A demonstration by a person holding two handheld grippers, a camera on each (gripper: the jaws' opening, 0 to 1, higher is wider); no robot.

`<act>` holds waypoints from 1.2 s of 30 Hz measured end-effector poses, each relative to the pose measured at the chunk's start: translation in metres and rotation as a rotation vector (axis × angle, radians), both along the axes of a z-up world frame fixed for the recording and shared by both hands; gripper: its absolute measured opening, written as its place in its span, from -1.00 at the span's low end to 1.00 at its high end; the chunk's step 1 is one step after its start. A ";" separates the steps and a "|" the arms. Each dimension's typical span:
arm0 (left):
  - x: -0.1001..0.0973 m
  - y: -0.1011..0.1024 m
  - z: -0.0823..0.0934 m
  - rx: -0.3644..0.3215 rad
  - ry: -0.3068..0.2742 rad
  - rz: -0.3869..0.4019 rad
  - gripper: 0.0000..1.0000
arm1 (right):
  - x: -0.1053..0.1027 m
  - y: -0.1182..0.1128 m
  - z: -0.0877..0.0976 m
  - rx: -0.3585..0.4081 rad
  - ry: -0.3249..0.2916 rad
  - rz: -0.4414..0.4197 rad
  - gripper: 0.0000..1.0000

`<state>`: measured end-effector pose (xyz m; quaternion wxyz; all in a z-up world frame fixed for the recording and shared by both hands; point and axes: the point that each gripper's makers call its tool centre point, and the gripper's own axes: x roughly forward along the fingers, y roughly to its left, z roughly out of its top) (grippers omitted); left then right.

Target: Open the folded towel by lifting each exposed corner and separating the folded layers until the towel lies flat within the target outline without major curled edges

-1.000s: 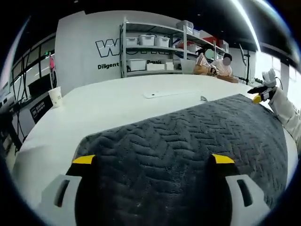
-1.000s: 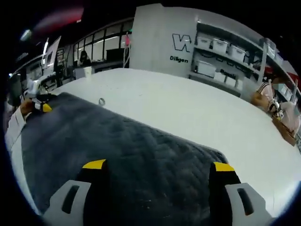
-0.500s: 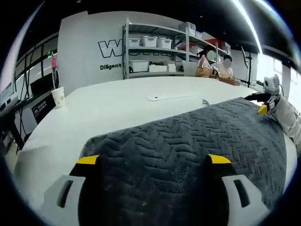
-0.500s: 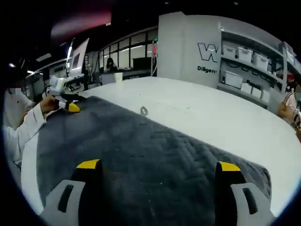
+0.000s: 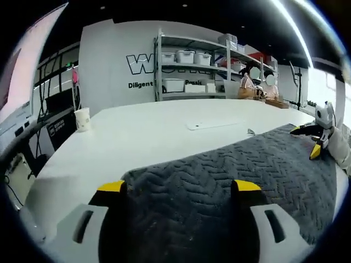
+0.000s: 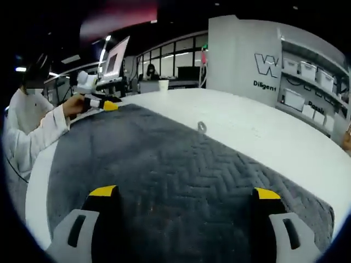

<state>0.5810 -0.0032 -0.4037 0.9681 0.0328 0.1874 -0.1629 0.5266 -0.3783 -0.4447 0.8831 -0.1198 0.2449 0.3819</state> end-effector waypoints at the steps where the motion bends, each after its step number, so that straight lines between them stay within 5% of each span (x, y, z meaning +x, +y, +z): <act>1: 0.001 0.002 0.003 -0.002 -0.004 0.007 0.46 | -0.001 0.001 -0.003 -0.011 0.004 0.006 0.99; 9: 0.016 0.036 0.007 0.007 0.000 0.102 -0.01 | -0.001 0.002 -0.005 0.011 0.014 0.005 0.99; 27: 0.042 0.045 -0.034 0.101 0.083 0.124 -0.77 | 0.000 0.002 -0.004 0.017 0.011 0.008 0.98; 36: 0.043 0.047 -0.034 0.115 0.054 0.131 -0.80 | 0.000 0.002 -0.005 0.019 0.010 0.009 0.99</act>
